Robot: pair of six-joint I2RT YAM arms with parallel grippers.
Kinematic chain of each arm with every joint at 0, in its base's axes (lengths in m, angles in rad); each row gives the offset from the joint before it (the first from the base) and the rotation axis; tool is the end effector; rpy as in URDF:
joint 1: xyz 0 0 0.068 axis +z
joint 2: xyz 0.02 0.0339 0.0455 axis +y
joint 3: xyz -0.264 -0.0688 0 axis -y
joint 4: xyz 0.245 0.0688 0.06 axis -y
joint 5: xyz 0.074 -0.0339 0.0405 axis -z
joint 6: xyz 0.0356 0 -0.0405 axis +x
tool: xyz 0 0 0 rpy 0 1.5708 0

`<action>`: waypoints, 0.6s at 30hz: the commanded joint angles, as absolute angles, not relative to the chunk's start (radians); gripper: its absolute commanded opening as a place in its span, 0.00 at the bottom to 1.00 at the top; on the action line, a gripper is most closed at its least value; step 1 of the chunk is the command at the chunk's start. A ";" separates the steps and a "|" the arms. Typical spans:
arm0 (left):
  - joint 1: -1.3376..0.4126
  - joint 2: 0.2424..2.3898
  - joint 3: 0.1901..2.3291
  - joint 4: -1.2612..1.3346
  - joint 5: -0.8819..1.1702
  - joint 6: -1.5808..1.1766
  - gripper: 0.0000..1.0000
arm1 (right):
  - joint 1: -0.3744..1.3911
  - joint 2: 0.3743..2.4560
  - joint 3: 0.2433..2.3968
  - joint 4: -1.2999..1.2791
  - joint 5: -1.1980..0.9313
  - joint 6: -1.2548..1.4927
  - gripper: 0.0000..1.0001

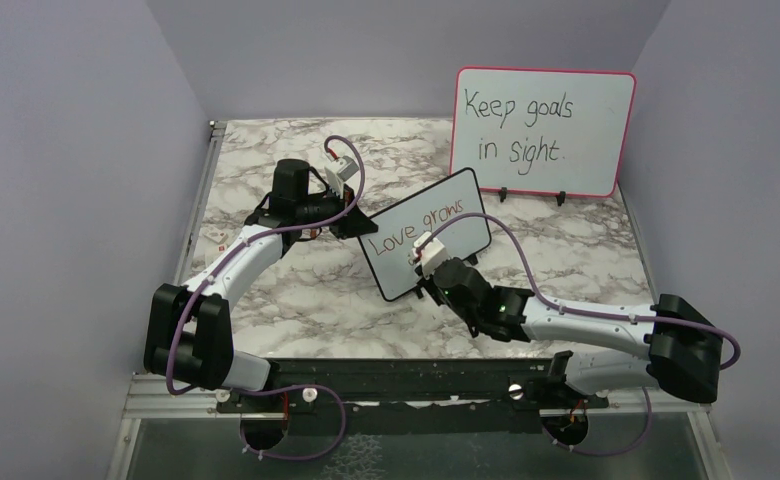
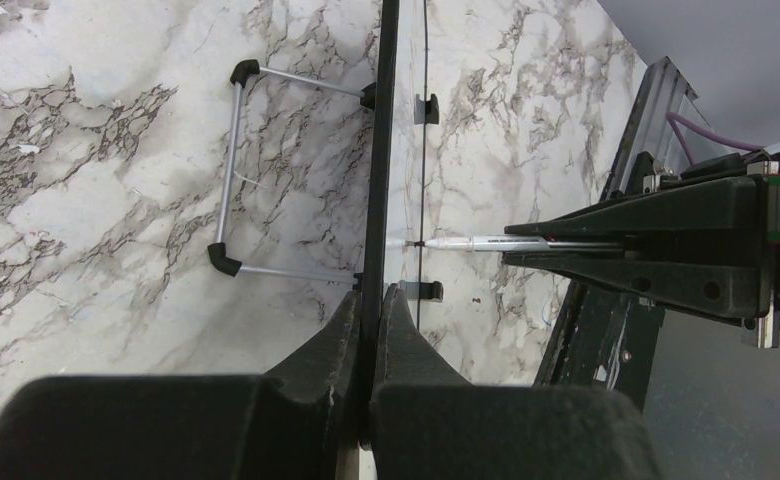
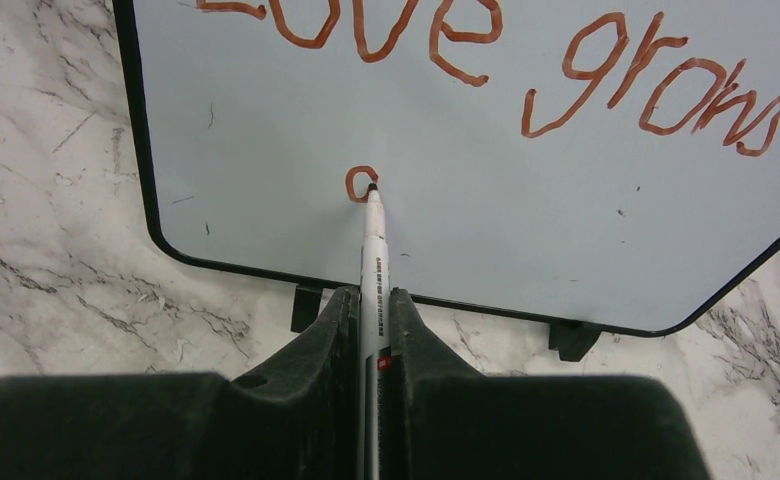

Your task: Write a sentence on the whiteboard

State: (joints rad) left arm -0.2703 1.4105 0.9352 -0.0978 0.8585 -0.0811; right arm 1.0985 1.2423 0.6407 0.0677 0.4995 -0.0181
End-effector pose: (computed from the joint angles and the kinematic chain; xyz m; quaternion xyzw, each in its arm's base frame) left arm 0.2866 -0.1074 0.2626 0.2736 0.7761 -0.4359 0.3644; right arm 0.1341 0.2250 0.2206 -0.3420 0.7787 0.0628 0.5222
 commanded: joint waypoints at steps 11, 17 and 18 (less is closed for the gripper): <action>-0.256 1.445 0.909 -0.213 0.630 0.029 0.00 | 1.101 1.235 0.689 0.178 0.553 -0.035 0.00; -0.256 1.444 0.910 -0.213 0.632 0.029 0.00 | 1.100 1.258 0.701 0.184 0.553 -0.041 0.00; -0.256 1.444 0.910 -0.213 0.632 0.029 0.00 | 1.100 1.262 0.701 0.182 0.553 -0.041 0.01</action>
